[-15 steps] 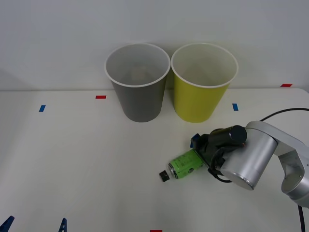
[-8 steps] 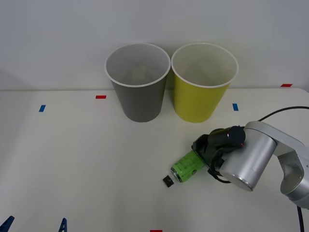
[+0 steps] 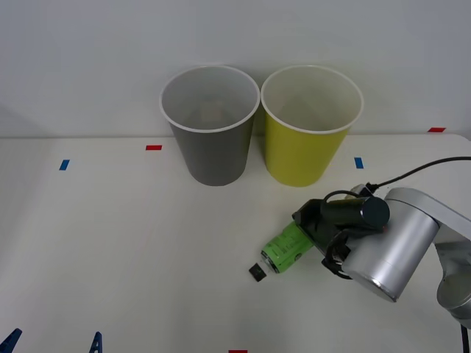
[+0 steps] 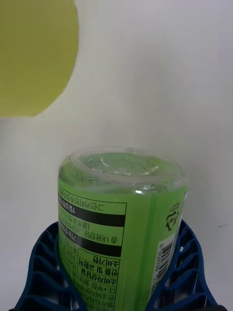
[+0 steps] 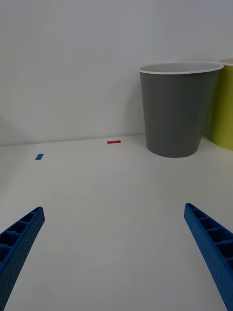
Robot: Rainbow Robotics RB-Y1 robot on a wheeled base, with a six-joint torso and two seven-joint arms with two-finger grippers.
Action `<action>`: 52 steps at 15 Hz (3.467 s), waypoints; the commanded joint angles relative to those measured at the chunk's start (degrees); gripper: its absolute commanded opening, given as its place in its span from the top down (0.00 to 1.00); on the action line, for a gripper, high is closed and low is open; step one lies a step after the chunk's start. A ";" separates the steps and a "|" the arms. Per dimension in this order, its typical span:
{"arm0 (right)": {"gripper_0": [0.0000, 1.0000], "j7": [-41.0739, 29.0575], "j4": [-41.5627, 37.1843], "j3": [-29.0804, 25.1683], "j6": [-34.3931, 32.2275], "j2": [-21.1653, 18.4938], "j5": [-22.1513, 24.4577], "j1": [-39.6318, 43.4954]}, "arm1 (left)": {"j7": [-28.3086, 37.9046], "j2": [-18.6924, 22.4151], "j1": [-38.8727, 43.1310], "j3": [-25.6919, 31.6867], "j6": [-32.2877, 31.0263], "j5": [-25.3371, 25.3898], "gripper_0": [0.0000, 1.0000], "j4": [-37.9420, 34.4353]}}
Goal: Put cans in the gray bin and PET bottles in the light green bin.
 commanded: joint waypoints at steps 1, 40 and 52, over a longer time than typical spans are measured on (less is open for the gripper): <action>1.00 9.20 -3.81 -5.16 -1.32 2.30 3.48 4.67 | 0.00 0.00 0.00 0.00 0.00 0.00 0.00 0.00; 1.00 69.84 -19.98 -22.73 -45.53 31.39 40.04 21.37 | 0.00 0.00 0.00 0.00 0.00 0.00 0.00 0.00; 1.00 74.41 -13.57 -32.05 -26.98 37.10 40.13 1.42 | 0.00 0.00 0.00 0.00 0.00 0.00 0.00 0.00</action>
